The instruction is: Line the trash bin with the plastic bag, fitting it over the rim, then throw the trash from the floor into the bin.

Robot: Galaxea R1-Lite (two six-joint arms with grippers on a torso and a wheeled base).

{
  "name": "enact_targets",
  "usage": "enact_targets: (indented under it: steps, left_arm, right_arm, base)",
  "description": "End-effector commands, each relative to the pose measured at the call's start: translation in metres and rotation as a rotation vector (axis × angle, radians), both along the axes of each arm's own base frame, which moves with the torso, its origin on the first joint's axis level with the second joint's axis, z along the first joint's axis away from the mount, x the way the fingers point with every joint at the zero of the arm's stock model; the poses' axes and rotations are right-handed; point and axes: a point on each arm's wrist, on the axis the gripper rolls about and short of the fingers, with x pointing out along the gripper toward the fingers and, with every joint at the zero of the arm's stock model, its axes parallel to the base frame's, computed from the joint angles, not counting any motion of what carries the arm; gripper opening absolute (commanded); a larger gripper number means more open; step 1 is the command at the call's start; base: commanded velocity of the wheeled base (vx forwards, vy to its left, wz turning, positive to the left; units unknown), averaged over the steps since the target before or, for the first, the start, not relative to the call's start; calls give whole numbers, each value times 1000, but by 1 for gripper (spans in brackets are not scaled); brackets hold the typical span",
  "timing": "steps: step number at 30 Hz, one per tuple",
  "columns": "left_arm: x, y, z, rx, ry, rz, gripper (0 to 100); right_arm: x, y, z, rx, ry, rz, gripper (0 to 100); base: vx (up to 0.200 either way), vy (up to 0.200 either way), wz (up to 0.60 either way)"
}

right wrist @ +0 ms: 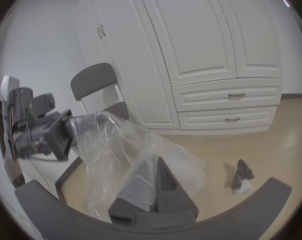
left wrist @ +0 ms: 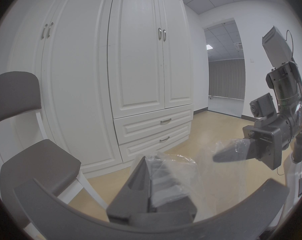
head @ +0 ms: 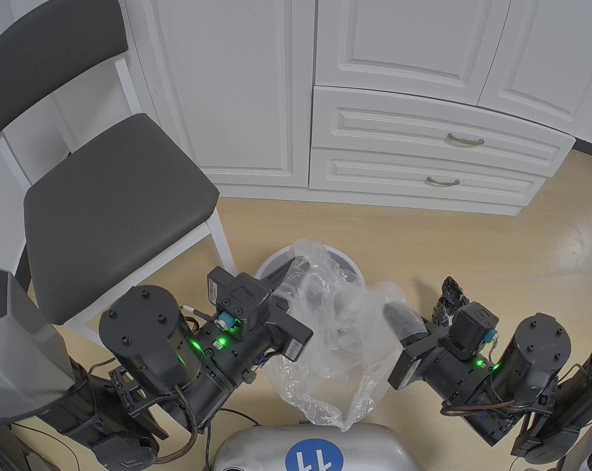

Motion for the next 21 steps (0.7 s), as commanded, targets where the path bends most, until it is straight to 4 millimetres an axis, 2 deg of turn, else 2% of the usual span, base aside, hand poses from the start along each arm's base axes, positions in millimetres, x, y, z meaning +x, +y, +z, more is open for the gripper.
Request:
enact_targets:
  steps: [1,7,16,21]
  left_arm:
    - [3,-4,-6,13,8,2,0]
    - [8,-2,-3,6,-1,24,0]
    - [7,2,-1,4,-1,78,0]
    - [7,3,-3,19,0,85,0]
  right_arm:
    - [15,23,-4,126,35,11,0]
    - [30,36,-5,292,92,13,0]
    - [37,32,-6,367,133,29,0]
    - [48,30,-16,382,169,17,0]
  base:
    - [0,0,0]
    - [0,0,0]
    - [0,0,0]
    - [0,0,0]
